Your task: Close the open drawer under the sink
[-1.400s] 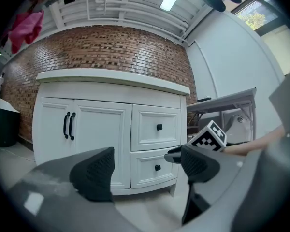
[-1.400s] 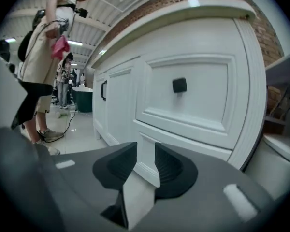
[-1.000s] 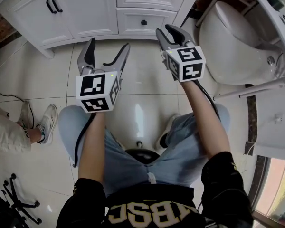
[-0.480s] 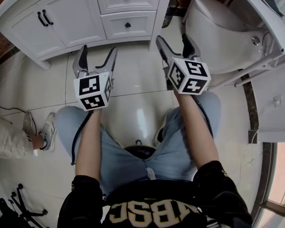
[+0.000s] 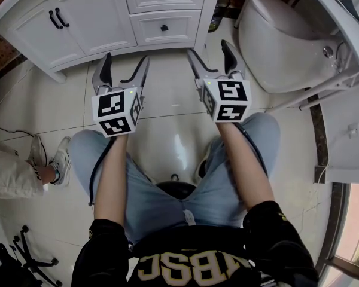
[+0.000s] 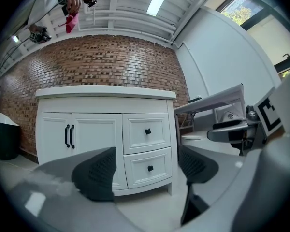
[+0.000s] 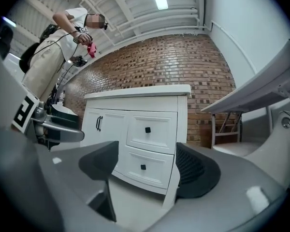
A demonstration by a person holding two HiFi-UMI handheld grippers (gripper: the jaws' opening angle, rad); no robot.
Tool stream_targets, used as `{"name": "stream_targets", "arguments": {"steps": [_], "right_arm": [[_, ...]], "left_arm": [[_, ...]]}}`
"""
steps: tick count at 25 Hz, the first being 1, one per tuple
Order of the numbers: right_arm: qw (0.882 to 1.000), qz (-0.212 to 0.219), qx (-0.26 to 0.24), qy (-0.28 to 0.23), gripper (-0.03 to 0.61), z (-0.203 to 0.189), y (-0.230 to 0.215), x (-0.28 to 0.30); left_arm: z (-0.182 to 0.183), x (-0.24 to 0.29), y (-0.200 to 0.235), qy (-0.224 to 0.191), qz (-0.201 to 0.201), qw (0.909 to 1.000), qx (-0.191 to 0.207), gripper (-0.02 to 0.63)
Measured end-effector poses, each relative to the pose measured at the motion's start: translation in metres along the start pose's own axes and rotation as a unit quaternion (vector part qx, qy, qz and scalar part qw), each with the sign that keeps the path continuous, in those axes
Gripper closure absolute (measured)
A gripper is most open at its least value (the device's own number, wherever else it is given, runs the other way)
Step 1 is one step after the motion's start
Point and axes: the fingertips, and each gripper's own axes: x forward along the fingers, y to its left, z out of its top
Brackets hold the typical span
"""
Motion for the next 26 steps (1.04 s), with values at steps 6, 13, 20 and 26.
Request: {"name": "stream_targets", "arguments": {"steps": [6,13,20,26], "right_arm": [[1.0,0.01,-0.008,0.006,0.21,-0.007,0.012,0.006],[1.0,0.012,-0.006,0.011,0.211,-0.01,0.014,0.007],[1.0,0.015,-0.008,0.015,0.211,-0.012,0.016,0.006],[1.0,0.019,-0.007,0.018,0.21,-0.012,0.02,0.007]], "left_arm": [[0.003,0.001,-0.002,-0.005,-0.002,1.0,0.0,0.201],[0.002,0.003,-0.004,-0.005,-0.007,1.0,-0.002,0.201],[0.003,0.002,-0.006,-0.004,-0.01,0.9999,-0.002,0.201],[0.004,0.001,-0.004,-0.002,-0.012,0.9999,-0.002,0.201]]}}
